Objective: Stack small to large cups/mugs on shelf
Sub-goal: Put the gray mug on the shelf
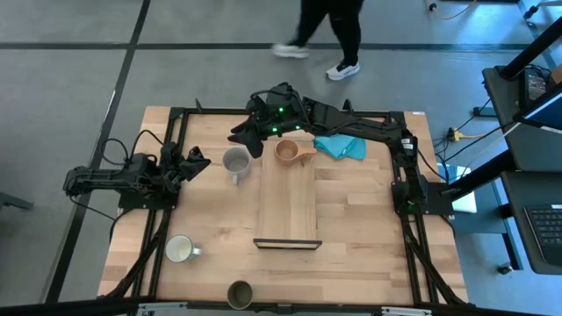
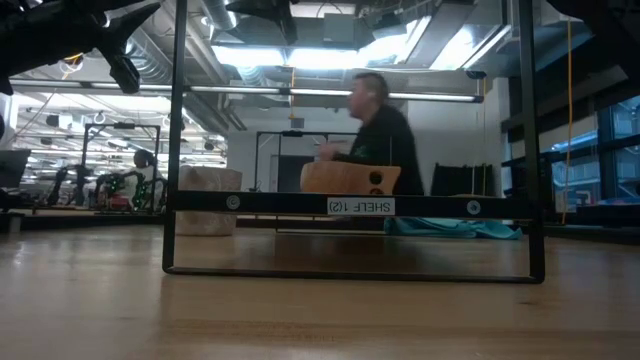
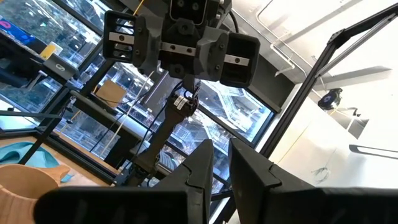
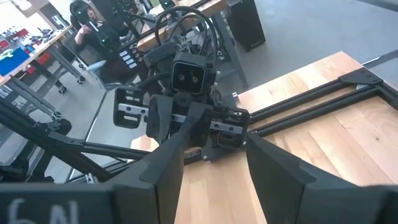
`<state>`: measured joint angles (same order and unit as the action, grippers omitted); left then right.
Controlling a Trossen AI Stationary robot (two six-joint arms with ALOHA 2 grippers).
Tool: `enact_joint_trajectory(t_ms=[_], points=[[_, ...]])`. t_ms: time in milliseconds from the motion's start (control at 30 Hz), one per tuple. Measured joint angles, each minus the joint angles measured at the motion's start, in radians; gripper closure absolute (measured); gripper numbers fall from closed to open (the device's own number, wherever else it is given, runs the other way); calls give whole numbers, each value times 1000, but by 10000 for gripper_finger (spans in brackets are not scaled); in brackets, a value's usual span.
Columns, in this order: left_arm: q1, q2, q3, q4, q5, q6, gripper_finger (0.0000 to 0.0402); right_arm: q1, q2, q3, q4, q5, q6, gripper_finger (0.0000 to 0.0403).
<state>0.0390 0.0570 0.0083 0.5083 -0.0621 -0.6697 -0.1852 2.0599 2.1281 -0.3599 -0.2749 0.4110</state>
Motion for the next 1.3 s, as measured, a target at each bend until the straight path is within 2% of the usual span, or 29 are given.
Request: enact_joint_trajectory(t_ms=[967, 1300], points=[[0, 0, 0, 0, 0, 0, 357, 3, 0, 0, -1, 3, 3, 228], [0, 0, 0, 0, 0, 0, 357, 3, 0, 0, 112, 64, 146, 228]])
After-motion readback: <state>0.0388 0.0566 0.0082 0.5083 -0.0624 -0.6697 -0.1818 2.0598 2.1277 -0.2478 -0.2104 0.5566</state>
